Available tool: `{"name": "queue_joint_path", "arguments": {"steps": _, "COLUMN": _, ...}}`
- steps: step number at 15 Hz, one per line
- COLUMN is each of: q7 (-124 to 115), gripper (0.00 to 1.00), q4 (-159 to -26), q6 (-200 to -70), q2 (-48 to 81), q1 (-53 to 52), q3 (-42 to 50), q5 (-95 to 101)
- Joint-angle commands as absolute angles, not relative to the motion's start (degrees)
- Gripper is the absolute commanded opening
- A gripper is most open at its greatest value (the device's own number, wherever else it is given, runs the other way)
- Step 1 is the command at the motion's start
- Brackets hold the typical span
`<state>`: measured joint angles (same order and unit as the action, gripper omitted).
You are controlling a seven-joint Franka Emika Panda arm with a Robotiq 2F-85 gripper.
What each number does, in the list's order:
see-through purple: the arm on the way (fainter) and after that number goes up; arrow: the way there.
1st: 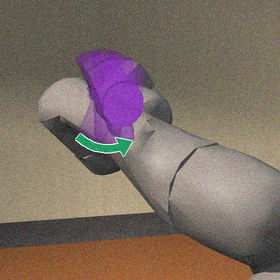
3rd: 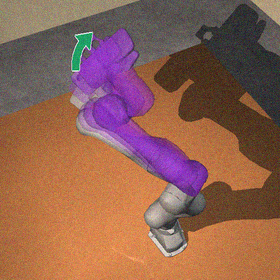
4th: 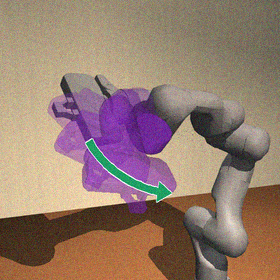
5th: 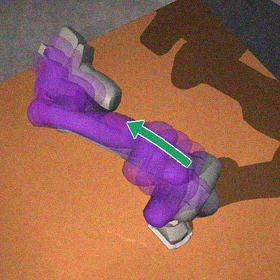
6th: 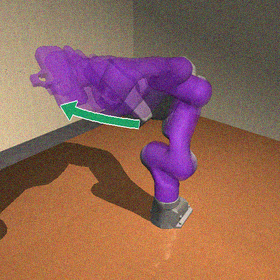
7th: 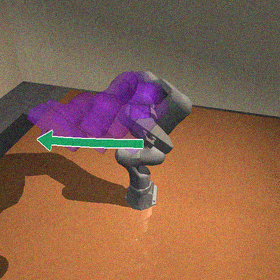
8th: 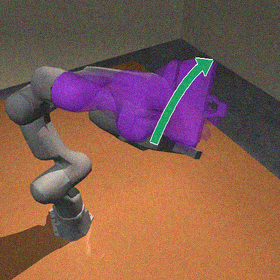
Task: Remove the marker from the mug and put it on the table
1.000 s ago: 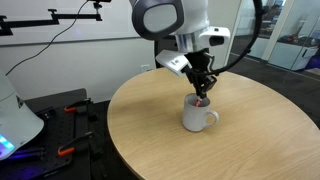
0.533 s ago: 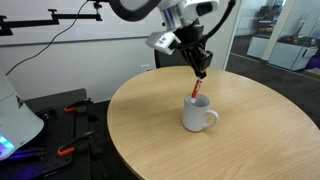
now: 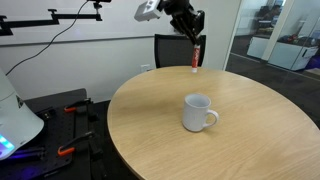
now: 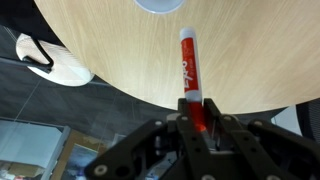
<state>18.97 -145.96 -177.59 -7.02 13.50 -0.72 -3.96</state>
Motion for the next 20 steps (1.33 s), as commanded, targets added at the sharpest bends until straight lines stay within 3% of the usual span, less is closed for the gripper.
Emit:
{"name": "queue_joint_path", "arguments": {"steps": 1, "q7": 20.15, "gripper": 0.05, "q4": -147.14, "q6": -175.48, "q2": -10.63, "q1": 9.89, "q3": -1.83, "q5": -5.22}}
{"name": "queue_joint_path", "arguments": {"steps": 13, "q7": 12.61, "gripper": 0.05, "q4": -142.80, "q6": -156.45, "q2": -5.87, "q1": -1.42, "q3": -5.49, "q5": 3.32}}
{"name": "queue_joint_path", "arguments": {"steps": 20, "q7": 8.05, "gripper": 0.05, "q4": -135.25, "q6": -153.51, "q2": 7.40, "q1": -3.87, "q3": -5.41, "q5": 6.59}}
